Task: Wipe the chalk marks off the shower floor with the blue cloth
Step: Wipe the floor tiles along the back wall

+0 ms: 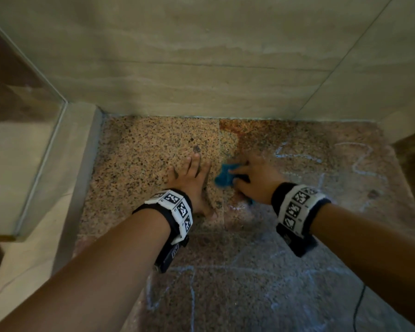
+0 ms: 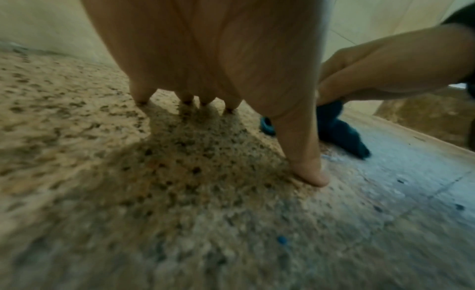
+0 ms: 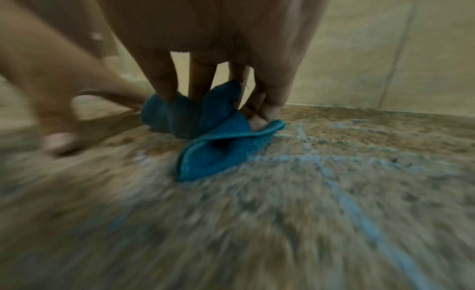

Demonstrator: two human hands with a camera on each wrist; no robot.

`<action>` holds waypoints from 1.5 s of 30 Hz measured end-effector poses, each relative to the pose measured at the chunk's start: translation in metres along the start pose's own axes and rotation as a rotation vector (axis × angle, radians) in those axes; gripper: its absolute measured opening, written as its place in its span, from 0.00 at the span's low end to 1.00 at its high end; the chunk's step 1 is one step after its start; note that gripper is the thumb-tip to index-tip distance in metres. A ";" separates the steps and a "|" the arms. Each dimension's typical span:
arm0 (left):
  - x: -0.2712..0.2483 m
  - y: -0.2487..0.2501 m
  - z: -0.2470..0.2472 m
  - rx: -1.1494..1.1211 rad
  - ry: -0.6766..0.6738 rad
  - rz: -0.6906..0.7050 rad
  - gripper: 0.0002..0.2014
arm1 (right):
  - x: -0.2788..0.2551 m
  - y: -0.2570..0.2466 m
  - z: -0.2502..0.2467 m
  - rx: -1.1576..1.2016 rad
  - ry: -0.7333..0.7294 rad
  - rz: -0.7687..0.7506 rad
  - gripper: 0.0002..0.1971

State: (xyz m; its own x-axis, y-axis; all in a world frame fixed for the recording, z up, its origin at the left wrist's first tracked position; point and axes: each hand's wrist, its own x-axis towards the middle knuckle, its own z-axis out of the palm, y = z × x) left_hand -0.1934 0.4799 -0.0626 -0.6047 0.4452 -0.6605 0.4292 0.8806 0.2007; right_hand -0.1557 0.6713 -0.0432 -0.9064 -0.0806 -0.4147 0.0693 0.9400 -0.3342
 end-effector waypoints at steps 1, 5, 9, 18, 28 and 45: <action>0.000 0.000 0.001 0.002 0.001 0.000 0.66 | -0.011 -0.005 0.004 -0.027 -0.054 -0.027 0.21; -0.002 0.001 0.000 0.008 -0.016 0.006 0.65 | -0.043 -0.011 0.021 -0.124 -0.182 -0.131 0.18; -0.006 -0.001 0.001 0.012 0.005 0.011 0.64 | -0.031 0.001 0.012 -0.019 -0.008 0.069 0.18; -0.023 0.007 -0.006 0.045 0.072 0.007 0.59 | -0.050 0.002 0.020 -0.036 -0.092 -0.059 0.18; -0.059 0.029 -0.023 -0.034 0.090 -0.170 0.53 | -0.017 0.026 -0.010 0.063 -0.041 0.031 0.18; 0.010 0.062 -0.018 -0.039 0.045 -0.101 0.54 | 0.012 0.058 -0.009 0.200 0.186 -0.068 0.15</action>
State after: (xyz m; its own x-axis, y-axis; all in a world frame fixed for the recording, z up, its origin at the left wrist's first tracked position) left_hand -0.1851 0.5416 -0.0441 -0.6735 0.3600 -0.6456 0.3387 0.9266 0.1633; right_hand -0.1661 0.7282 -0.0601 -0.9713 -0.0615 -0.2296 0.0701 0.8490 -0.5238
